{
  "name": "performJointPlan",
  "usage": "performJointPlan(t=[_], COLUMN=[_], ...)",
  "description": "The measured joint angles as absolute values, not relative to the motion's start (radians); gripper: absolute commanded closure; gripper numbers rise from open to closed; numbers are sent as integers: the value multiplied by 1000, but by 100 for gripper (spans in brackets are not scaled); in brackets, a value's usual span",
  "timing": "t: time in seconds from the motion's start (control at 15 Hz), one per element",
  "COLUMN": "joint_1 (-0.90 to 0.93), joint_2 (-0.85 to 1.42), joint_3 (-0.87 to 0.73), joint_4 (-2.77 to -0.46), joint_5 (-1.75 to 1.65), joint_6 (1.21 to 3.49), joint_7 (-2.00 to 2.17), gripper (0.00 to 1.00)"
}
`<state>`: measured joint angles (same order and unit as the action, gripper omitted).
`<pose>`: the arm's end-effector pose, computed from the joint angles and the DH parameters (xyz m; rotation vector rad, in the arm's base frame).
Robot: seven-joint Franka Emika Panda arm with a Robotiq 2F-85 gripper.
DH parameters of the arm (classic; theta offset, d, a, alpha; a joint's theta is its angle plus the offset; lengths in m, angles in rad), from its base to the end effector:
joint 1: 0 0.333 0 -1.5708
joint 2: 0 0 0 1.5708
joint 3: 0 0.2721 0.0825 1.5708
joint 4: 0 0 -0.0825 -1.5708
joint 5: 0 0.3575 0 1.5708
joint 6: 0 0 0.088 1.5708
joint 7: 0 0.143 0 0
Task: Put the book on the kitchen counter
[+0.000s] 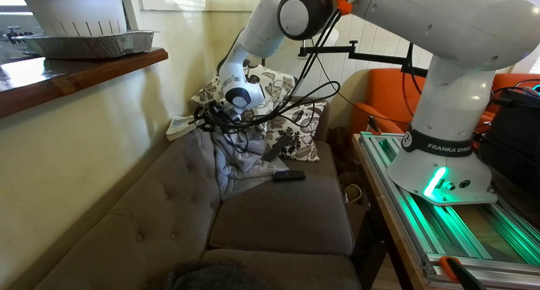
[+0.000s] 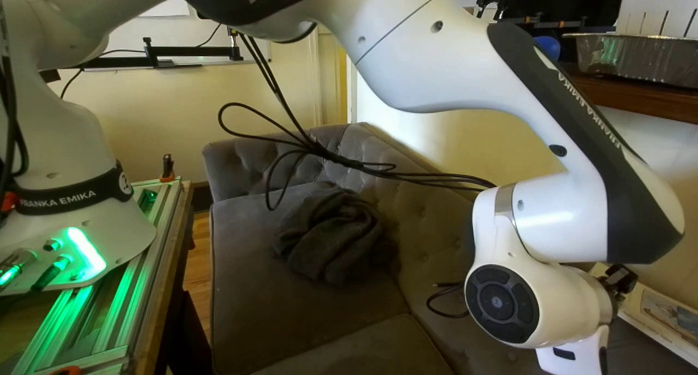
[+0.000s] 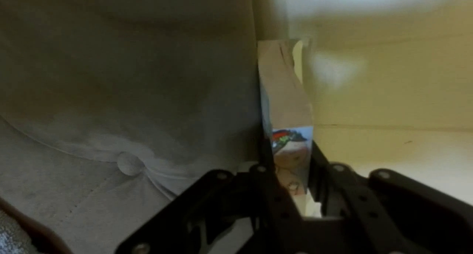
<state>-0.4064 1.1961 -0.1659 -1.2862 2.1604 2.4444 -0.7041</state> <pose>0.5947 -0.3345 0.0048 -1.4874 1.5612 -0.8160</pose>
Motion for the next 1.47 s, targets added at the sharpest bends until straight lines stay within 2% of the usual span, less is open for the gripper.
performJointPlan(t=[0.27,0.6,1.47], joint_1=[-416,-421,-433], joint_2=[1147,986,519], joint_3=[-163,-179,-379], joint_4=[-1318,-1530,-2100], joint_5=[2191,2080,1377], joint_6=[2423,2297,1525], joint_7=[-722,-614,-376], gripper=[90,90,90])
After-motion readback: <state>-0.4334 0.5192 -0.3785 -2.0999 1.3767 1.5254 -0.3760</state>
